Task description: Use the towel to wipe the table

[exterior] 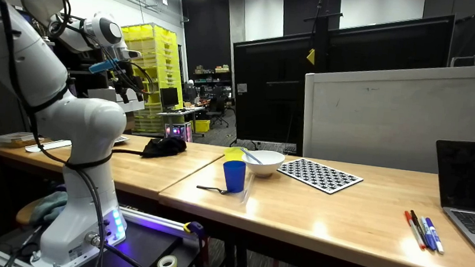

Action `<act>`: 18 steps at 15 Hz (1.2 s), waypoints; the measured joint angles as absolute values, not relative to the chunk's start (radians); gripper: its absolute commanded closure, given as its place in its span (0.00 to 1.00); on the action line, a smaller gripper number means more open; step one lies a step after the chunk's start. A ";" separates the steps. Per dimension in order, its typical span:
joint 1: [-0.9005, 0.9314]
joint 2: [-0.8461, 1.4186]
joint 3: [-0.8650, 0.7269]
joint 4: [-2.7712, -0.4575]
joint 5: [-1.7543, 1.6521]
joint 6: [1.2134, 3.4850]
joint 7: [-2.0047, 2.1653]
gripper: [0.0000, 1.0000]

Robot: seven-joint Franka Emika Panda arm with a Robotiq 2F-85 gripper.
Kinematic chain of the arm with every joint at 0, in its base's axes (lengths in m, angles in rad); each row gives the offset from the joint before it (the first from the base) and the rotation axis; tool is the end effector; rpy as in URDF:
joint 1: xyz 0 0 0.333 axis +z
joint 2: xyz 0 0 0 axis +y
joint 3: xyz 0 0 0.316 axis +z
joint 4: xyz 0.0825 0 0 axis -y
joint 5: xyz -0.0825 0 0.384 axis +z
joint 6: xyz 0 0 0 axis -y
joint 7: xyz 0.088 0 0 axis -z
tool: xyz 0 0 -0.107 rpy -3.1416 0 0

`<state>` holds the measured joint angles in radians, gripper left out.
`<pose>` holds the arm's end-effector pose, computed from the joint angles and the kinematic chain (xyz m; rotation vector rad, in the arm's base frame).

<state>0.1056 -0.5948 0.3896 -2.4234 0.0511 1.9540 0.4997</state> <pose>0.3373 0.2022 0.5091 3.0230 -0.1113 0.2369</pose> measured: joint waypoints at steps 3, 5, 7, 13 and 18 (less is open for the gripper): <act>0.102 -0.477 0.409 -2.372 0.044 2.015 0.515 0.00; 0.088 -0.378 0.391 -2.324 0.022 2.047 0.513 0.00; 0.076 -0.274 0.359 -2.257 0.002 2.064 0.498 0.00; 0.075 0.032 0.243 -1.962 -0.007 2.008 0.398 0.00; 0.095 0.218 0.195 -1.734 0.041 1.913 0.356 0.00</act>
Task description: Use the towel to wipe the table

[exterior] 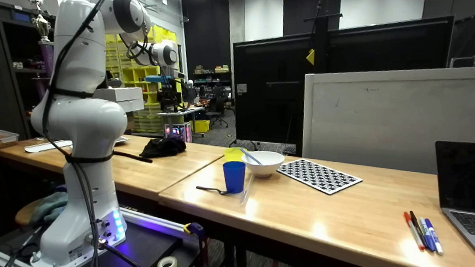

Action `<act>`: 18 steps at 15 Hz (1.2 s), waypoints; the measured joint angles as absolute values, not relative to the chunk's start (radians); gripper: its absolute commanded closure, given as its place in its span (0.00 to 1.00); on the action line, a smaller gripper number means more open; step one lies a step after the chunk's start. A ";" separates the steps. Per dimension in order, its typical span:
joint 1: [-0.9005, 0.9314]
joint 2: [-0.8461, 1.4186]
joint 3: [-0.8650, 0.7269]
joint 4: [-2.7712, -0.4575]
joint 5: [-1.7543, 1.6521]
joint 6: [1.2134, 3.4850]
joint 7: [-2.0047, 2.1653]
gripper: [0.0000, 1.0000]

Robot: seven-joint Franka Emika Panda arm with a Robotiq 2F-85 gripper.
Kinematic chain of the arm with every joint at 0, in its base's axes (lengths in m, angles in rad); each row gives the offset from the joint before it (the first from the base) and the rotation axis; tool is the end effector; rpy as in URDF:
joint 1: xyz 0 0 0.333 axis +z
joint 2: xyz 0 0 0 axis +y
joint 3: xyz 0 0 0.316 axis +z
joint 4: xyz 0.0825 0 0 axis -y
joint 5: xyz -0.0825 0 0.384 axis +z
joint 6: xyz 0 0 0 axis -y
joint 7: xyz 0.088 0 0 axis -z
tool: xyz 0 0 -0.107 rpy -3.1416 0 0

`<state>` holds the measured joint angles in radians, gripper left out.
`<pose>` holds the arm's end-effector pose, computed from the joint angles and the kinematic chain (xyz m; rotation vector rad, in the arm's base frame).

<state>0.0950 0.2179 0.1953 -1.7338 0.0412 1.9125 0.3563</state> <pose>0.5947 0.1727 0.4497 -3.0723 0.1295 0.0909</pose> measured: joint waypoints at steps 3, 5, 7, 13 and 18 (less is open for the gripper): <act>0.116 0.299 0.192 -1.657 0.121 1.895 0.354 0.00; 0.138 0.343 0.192 -1.626 0.166 1.893 0.367 0.00; 0.166 0.384 0.192 -1.603 0.203 1.895 0.393 0.00; 0.224 0.484 0.183 -1.560 0.243 1.900 0.467 0.00; 0.254 0.517 0.139 -1.558 0.190 1.896 0.509 0.00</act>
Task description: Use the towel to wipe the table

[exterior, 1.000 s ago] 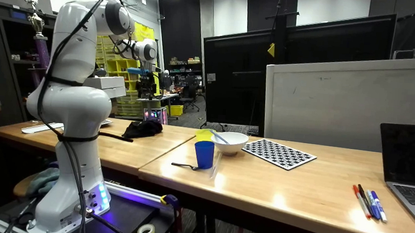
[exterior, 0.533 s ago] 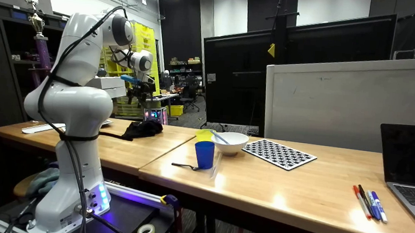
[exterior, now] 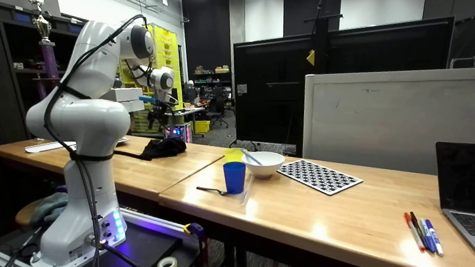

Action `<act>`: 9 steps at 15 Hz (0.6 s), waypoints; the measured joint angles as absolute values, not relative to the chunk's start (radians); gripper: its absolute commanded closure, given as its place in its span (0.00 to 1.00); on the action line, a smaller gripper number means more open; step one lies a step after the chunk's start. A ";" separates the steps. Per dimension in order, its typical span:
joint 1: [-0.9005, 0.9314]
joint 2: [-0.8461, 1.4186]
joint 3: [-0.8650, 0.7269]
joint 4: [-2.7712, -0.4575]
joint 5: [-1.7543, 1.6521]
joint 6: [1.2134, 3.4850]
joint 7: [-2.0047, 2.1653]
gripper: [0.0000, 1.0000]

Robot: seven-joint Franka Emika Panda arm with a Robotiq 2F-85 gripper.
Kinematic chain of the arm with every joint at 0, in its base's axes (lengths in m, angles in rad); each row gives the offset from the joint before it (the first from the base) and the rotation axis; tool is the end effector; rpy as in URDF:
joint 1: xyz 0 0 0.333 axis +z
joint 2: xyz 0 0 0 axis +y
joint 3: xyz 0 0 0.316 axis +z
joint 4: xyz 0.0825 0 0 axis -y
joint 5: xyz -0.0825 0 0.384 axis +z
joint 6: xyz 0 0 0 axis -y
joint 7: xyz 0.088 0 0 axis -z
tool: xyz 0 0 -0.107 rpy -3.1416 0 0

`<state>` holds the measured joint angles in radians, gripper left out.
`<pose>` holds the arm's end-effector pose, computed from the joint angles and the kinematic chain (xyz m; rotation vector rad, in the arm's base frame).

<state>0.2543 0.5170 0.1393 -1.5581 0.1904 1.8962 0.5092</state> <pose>0.6203 0.2592 0.3376 -2.9564 0.3036 0.3952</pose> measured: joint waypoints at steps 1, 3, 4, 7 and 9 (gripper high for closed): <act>0.257 0.522 0.133 -1.559 0.177 1.898 0.509 0.00; 0.261 0.533 0.124 -1.560 0.153 1.902 0.509 0.00; 0.262 0.540 0.121 -1.561 0.142 1.905 0.509 0.00; 0.267 0.563 0.112 -1.570 0.118 1.927 0.509 0.00; 0.271 0.576 0.105 -1.582 0.100 1.951 0.512 0.00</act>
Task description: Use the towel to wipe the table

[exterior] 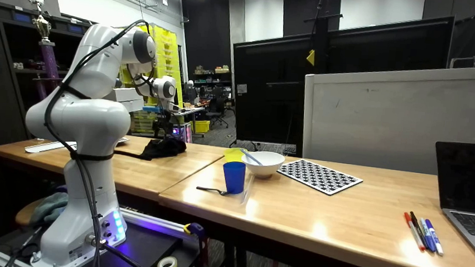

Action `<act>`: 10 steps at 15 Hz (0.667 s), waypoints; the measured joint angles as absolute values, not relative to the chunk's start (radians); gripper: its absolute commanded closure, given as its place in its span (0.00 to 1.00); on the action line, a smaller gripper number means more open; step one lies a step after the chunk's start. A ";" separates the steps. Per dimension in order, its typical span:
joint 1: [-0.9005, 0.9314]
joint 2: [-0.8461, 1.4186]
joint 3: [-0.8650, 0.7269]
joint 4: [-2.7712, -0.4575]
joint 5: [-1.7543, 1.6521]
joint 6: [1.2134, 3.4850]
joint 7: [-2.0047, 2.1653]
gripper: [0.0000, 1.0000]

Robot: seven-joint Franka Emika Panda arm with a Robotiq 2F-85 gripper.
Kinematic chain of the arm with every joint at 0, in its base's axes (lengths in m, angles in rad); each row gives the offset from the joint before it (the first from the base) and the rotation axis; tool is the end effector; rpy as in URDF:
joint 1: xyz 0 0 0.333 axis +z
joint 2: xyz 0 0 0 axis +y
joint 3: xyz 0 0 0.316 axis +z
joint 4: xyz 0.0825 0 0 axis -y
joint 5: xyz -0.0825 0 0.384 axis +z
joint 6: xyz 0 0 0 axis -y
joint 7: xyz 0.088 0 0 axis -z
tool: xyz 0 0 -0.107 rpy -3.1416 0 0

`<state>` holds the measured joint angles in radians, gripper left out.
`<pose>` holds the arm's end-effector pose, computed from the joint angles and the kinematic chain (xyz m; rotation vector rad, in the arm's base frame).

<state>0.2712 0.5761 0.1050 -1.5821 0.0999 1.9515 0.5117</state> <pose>0.6250 0.2446 0.2885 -3.0584 0.2964 0.3824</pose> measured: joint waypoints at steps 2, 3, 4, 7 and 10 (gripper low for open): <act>0.280 0.588 0.093 -1.599 0.077 1.982 0.520 0.00; 0.284 0.594 0.087 -1.607 0.066 1.998 0.523 0.00; 0.288 0.601 0.083 -1.615 0.059 2.013 0.526 0.00; 0.295 0.620 0.076 -1.639 0.057 2.060 0.532 0.26; 0.298 0.627 0.074 -1.656 0.057 2.100 0.540 0.45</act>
